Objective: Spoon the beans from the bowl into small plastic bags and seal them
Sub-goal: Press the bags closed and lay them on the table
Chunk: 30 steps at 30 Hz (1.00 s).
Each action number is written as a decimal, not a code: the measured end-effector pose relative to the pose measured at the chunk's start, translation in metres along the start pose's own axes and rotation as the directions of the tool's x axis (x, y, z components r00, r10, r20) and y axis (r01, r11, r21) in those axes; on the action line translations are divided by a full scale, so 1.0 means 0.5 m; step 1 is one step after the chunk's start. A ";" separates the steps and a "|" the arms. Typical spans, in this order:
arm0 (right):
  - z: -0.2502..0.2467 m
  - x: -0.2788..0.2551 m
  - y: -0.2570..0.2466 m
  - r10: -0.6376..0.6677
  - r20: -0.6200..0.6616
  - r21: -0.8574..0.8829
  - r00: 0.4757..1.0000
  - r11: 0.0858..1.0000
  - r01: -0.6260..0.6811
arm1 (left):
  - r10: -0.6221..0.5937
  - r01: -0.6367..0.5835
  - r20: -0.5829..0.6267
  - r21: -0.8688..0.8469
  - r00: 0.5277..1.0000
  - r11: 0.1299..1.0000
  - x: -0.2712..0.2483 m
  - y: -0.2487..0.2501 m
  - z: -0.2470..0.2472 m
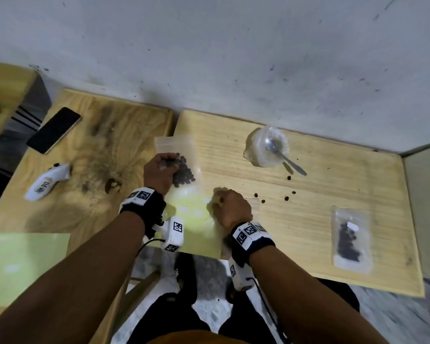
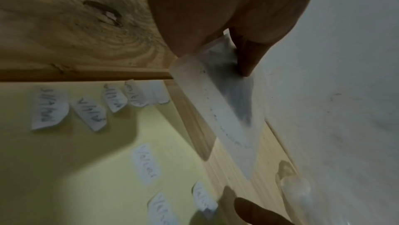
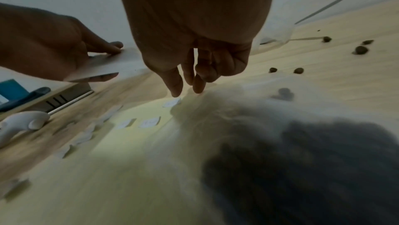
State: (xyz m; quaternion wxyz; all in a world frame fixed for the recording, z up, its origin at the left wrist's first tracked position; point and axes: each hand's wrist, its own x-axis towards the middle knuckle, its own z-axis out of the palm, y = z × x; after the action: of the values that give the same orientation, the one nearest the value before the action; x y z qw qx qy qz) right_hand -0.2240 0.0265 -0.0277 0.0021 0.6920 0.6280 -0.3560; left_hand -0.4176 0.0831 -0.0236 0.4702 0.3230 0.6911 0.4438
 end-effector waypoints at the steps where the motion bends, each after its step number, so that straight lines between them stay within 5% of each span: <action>1: 0.002 0.007 -0.007 -0.024 0.013 -0.054 1.000 0.998 0.025 | -0.006 0.006 -0.001 -0.005 1.000 1.000 0.007 0.001 0.000; 10: 0.027 0.031 -0.034 -0.011 -0.043 -0.147 0.999 0.989 0.005 | -0.039 0.039 0.007 -0.023 0.999 0.999 0.030 -0.013 -0.012; 19: 0.006 0.036 -0.018 0.080 -0.012 0.192 0.997 0.978 -0.076 | -0.030 0.031 0.014 -0.064 0.999 0.997 0.018 -0.006 -0.012; 25: -0.076 0.019 -0.002 0.086 -0.204 0.623 0.975 0.780 0.061 | 0.038 -0.037 0.156 -0.009 0.987 0.999 -0.029 0.014 0.033; 30: -0.163 -0.006 -0.005 -0.004 -0.287 0.575 0.958 0.799 0.176 | 0.159 -0.180 0.277 0.051 0.948 0.982 -0.098 0.039 0.102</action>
State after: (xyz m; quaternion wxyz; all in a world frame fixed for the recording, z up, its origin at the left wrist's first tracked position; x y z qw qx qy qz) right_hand -0.1860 0.0609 0.0359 -0.3180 0.6688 0.5111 -0.4363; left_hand -0.3520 0.0643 0.0035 0.5081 0.4564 0.6060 0.4079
